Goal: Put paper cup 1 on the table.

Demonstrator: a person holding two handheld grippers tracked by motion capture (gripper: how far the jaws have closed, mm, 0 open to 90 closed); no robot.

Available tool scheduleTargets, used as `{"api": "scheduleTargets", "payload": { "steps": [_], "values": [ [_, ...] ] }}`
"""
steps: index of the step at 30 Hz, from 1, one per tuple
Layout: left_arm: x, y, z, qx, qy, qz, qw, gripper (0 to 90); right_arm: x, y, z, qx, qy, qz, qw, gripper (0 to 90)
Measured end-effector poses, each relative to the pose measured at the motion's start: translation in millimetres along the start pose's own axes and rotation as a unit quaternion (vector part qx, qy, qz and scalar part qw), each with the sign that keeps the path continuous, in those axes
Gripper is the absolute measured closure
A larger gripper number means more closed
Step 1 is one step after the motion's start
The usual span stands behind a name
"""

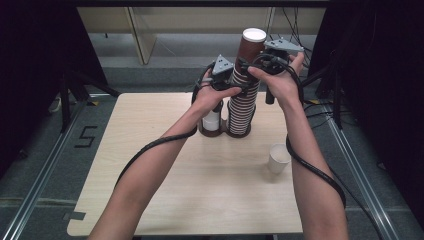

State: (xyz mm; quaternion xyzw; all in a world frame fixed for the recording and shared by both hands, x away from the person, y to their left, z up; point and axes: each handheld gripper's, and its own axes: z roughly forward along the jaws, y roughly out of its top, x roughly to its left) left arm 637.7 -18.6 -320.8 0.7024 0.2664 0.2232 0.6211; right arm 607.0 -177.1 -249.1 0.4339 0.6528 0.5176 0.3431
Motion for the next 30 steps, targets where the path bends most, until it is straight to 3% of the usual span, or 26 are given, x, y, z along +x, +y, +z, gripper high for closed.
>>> {"api": "scheduleTargets", "payload": {
  "steps": [19, 30],
  "values": [
    [-0.4, -0.6, -0.3, -0.002, 0.001, 0.001, 1.0, 8.2, 0.6, 2.2, 18.4, 0.0, -0.008, 0.026, 0.9996, 11.7],
    [-0.8, -0.6, -0.4, -0.002, 0.002, 0.001, 1.0, 8.3, 0.6, 1.7, 19.2, -0.01, -0.007, 0.02, 0.9997, 15.2]
  ]
}}
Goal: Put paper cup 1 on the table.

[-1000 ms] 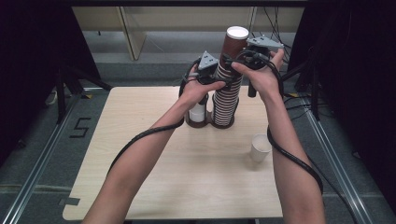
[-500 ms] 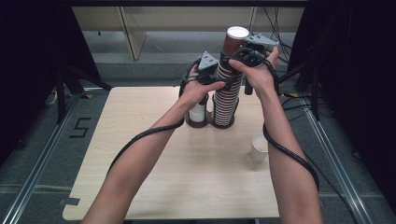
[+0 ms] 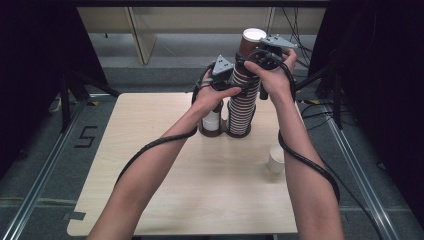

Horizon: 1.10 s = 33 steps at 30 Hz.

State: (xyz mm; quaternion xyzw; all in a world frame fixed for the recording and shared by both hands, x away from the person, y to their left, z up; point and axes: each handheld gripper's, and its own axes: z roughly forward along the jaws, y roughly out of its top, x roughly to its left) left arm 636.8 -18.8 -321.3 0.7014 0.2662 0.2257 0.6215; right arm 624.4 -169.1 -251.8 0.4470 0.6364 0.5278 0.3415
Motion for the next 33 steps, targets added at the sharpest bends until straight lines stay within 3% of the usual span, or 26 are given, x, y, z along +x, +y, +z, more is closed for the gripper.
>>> {"api": "scheduleTargets", "payload": {
  "steps": [18, 21, 33],
  "values": [
    [-1.2, 0.4, 0.0, 0.003, -0.001, 0.001, 1.0, 8.3, 0.2, 7.0, -5.3, -0.002, 0.003, 0.014, 0.9999, 17.0],
    [-1.5, 0.8, 0.0, 0.004, -0.001, 0.002, 1.0, 8.3, -2.0, 7.6, -5.9, -0.002, 0.006, 0.007, 1.0, 17.1],
    [-0.1, 2.0, -0.5, 0.01, 0.005, 0.006, 0.9999, 8.5, -0.3, 26.3, -14.7, -0.035, 0.004, 0.009, 0.9993, 18.6]
  ]
}}
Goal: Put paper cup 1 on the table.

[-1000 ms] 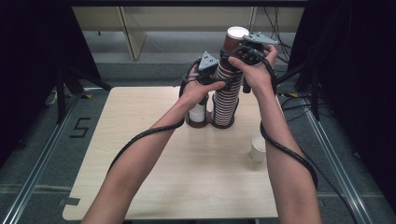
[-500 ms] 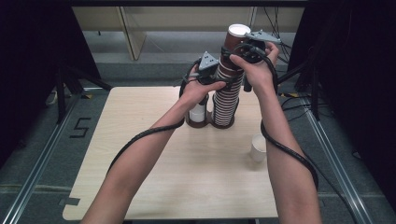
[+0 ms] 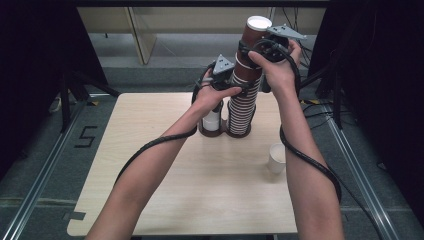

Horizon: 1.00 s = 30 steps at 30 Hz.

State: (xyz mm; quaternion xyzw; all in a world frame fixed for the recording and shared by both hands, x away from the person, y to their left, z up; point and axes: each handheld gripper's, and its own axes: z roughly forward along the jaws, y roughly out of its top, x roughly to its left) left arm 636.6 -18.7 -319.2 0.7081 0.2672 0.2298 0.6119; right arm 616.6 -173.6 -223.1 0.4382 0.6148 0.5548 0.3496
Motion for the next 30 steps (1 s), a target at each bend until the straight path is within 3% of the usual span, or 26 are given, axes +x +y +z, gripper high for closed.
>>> {"api": "scheduleTargets", "payload": {
  "steps": [12, 15, 19, 21, 30],
  "values": [
    [0.7, 0.4, -0.9, 0.002, 0.001, 0.004, 1.0, 9.0, 0.7, 8.2, -4.7, -0.03, 0.006, 0.018, 0.9994, 19.3],
    [0.6, 0.5, -1.1, 0.002, 0.001, 0.005, 1.0, 9.1, -0.1, 9.8, -5.7, -0.037, 0.005, 0.008, 0.9993, 19.5],
    [0.5, 0.6, -1.5, 0.003, 0.002, 0.005, 1.0, 9.2, 0.5, 11.8, -7.7, -0.041, 0.01, 0.017, 0.999, 19.5],
    [0.4, 0.5, -1.5, 0.003, 0.002, 0.006, 1.0, 9.4, -0.1, 12.9, -8.0, -0.045, 0.005, 0.008, 0.999, 19.5],
    [0.8, 0.7, -1.9, 0.003, 0.0, 0.007, 1.0, 9.6, -1.8, 25.6, -14.3, -0.063, 0.004, 0.007, 0.998, 19.9]
  ]
}}
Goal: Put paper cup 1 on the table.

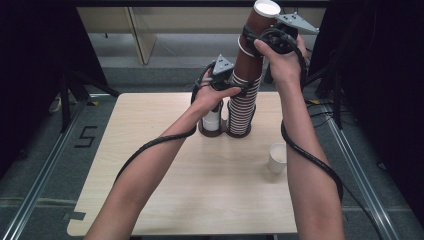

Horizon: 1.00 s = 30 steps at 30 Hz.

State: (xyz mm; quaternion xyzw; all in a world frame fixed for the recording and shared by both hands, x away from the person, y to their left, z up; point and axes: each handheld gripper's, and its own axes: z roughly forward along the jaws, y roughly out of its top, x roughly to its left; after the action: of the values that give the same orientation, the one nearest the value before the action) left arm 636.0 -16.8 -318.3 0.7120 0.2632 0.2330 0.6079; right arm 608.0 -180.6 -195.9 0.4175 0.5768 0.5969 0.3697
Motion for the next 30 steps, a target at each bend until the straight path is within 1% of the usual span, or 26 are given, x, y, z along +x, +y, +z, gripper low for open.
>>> {"api": "scheduleTargets", "payload": {
  "steps": [2, 3, 4, 5, 6, 9, 10, 13, 15, 16, 18, 19, 23, 25, 27, 28, 30],
  "values": [
    [0.1, 0.0, 0.0, 0.0, 0.0, 0.0, 1.0, 9.6, -1.5, 2.2, -1.9, -0.003, -0.001, 0.002, 1.0, 19.8],
    [0.0, 0.0, 0.1, 0.0, 0.0, 0.0, 1.0, 9.6, -1.7, 3.4, -2.9, -0.004, 0.002, 0.009, 0.9999, 19.8],
    [0.1, 0.0, 0.1, 0.0, 0.0, 0.0, 1.0, 9.6, -3.1, 4.6, -3.9, -0.006, 0.001, 0.007, 1.0, 19.8],
    [0.0, -0.1, 0.1, 0.0, 0.0, 0.0, 1.0, 9.6, -3.2, 5.8, -5.4, -0.007, 0.002, 0.012, 0.9999, 19.8],
    [0.0, -0.1, 0.1, 0.0, 0.0, 0.001, 1.0, 9.6, -4.3, 7.0, -6.4, -0.009, 0.002, 0.008, 0.9999, 19.8],
    [0.2, 0.1, 0.2, 0.001, 0.0, 0.001, 1.0, 9.6, -5.3, 11.1, -10.3, -0.012, 0.001, 0.016, 0.9998, 19.9],
    [-0.1, -0.1, 0.2, 0.001, 0.0, -0.002, 1.0, 9.6, -6.1, 12.3, -11.5, -0.014, 0.004, 0.016, 0.9998, 19.9],
    [0.2, 0.0, 0.3, 0.001, -0.001, 0.0, 1.0, 9.6, -7.4, 15.9, -15.3, -0.018, 0.003, 0.016, 0.9997, 19.8],
    [0.2, -0.1, 0.3, 0.001, -0.001, -0.001, 1.0, 9.5, -8.3, 18.0, -18.5, -0.019, 0.002, 0.022, 0.9996, 19.9],
    [0.3, -0.1, 0.4, 0.001, -0.001, -0.002, 1.0, 9.5, -9.3, 18.6, -20.0, -0.02, 0.003, 0.021, 0.9996, 19.9],
    [0.6, 0.0, 0.5, 0.001, -0.002, -0.002, 1.0, 9.5, -11.1, 19.3, -23.2, -0.023, 0.001, 0.023, 0.9995, 19.9],
    [0.1, -0.1, 0.9, -0.003, -0.004, -0.005, 1.0, 9.5, -12.0, 19.3, -24.9, -0.021, -0.001, 0.022, 0.9995, 19.9],
    [1.1, 0.2, 0.0, -0.002, -0.006, -0.003, 1.0, 9.7, -17.7, 17.8, -32.4, -0.021, -0.003, 0.029, 0.9994, 19.9],
    [1.3, 0.5, -1.3, -0.004, -0.009, -0.005, 0.9999, 10.2, -20.7, 16.3, -37.5, -0.019, -0.005, 0.033, 0.9993, 19.9],
    [1.3, 1.1, -3.9, -0.004, -0.009, -0.002, 1.0, 10.6, -25.2, 14.8, -43.1, -0.019, -0.008, 0.029, 0.9994, 19.9],
    [1.2, 1.8, -6.0, -0.004, -0.01, -0.002, 0.9999, 10.3, -26.5, 14.6, -46.3, -0.02, -0.007, 0.035, 0.9992, 19.9],
    [0.6, 3.8, -12.1, -0.006, -0.011, 0.001, 0.9999, 9.8, -31.3, 13.5, -52.6, -0.021, -0.01, 0.035, 0.9991, 19.9]
  ]
}}
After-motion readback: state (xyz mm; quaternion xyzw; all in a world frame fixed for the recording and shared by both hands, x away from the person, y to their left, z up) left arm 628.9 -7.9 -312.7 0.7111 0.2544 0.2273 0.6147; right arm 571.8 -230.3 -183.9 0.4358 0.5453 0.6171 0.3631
